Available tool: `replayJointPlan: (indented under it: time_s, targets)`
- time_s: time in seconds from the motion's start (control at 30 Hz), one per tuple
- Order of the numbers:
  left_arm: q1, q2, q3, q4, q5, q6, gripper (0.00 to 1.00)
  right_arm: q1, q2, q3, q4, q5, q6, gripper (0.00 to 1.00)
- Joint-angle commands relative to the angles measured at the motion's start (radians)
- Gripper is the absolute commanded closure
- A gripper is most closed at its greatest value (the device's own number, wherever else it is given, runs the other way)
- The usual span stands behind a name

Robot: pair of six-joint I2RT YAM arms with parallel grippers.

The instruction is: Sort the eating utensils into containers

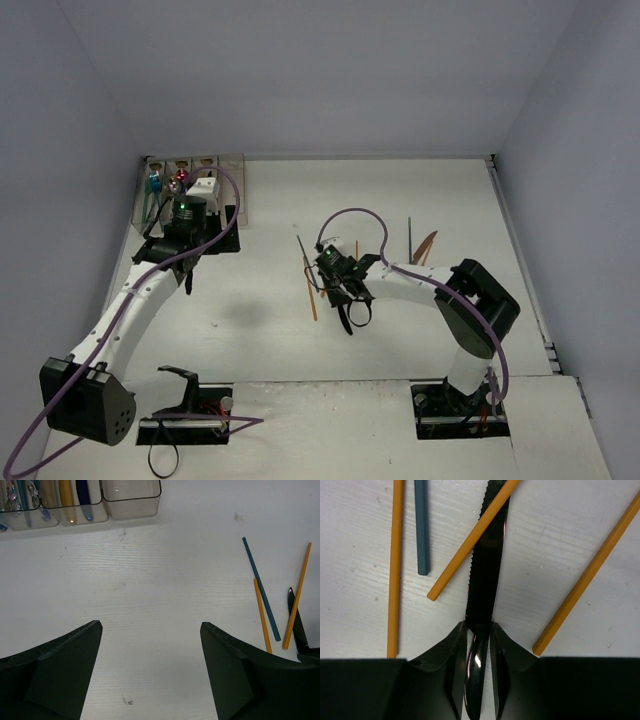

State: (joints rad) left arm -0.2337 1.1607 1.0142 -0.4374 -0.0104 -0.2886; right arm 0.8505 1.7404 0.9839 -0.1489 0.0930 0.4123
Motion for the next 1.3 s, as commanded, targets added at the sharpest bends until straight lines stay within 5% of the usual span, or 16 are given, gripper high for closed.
replayJointPlan:
  time_s: [0.0, 0.6, 1.27]
  targets:
    - [0.002, 0.002, 0.019, 0.058, 0.010, -0.001, 0.23, -0.033, 0.010, -0.057, -0.124, 0.101, 0.048, 1.00]
    - [0.000, 0.008, 0.018, 0.065, 0.084, -0.006, 0.23, -0.027, 0.046, 0.152, -0.244, 0.139, -0.011, 1.00]
    - [-0.032, 0.036, 0.019, 0.081, 0.189, -0.014, 0.23, -0.038, 0.006, 0.126, -0.237, 0.152, 0.005, 1.00]
